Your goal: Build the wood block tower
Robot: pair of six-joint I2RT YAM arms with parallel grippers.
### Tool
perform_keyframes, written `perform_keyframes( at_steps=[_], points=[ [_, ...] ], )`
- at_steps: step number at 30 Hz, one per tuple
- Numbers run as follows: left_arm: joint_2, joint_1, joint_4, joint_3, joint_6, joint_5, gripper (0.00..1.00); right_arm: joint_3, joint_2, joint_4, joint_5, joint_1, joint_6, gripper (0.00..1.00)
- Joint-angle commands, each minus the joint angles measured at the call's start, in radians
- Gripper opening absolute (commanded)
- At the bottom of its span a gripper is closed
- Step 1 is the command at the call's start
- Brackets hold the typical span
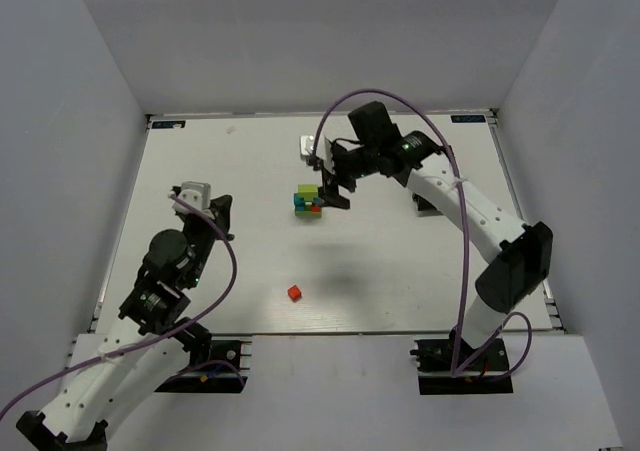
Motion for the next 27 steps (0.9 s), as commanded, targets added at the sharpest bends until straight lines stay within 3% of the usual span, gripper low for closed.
perform_keyframes(
  at_steps=[1,3,4,6,7,8,10,11,14,16,17,20,23,27],
  points=[
    [0.108,0.004,-0.017,0.024,0.037,0.171,0.00,-0.162,-0.013,0.027,-0.238,0.037,-0.042,0.90],
    [0.158,0.004,-0.045,0.058,0.049,0.207,0.00,-0.231,0.006,-0.033,-0.298,0.052,-0.111,0.79],
    [0.196,0.004,-0.067,0.069,0.049,0.219,0.00,-0.254,0.003,-0.038,-0.289,0.069,-0.184,0.65],
    [0.208,0.004,-0.077,0.084,0.059,0.210,0.23,-0.381,-0.020,0.031,-0.208,0.107,-0.205,0.49],
    [0.208,0.004,-0.089,0.095,0.059,0.201,0.32,-0.412,-0.026,0.060,-0.183,0.141,-0.221,0.33],
    [0.208,0.004,-0.089,0.095,0.059,0.187,0.49,-0.477,-0.030,0.139,-0.154,0.173,-0.226,0.29],
    [0.175,0.004,-0.089,0.095,0.046,0.120,0.56,-0.544,-0.017,0.172,-0.067,0.230,-0.239,0.21],
    [0.159,0.004,-0.089,0.084,0.034,0.075,0.58,-0.552,-0.008,0.199,-0.050,0.274,-0.234,0.12],
    [0.082,0.004,-0.077,0.058,0.025,0.032,0.60,-0.517,0.053,0.212,-0.001,0.325,-0.207,0.02],
    [0.038,0.004,-0.065,0.047,0.025,0.017,0.60,-0.489,0.095,0.238,0.021,0.336,-0.202,0.07],
    [0.027,0.004,-0.056,0.047,0.016,0.005,0.60,-0.486,0.107,0.250,0.039,0.347,-0.193,0.19],
    [0.005,0.004,-0.055,0.038,0.016,-0.017,0.60,-0.475,0.147,0.287,0.087,0.377,-0.170,0.39],
    [-0.006,0.004,-0.046,0.038,0.016,-0.017,0.60,-0.460,0.188,0.299,0.140,0.414,-0.151,0.47],
    [-0.006,0.004,-0.046,0.038,0.016,-0.006,0.60,-0.447,0.202,0.313,0.187,0.436,-0.142,0.50]
  ],
)
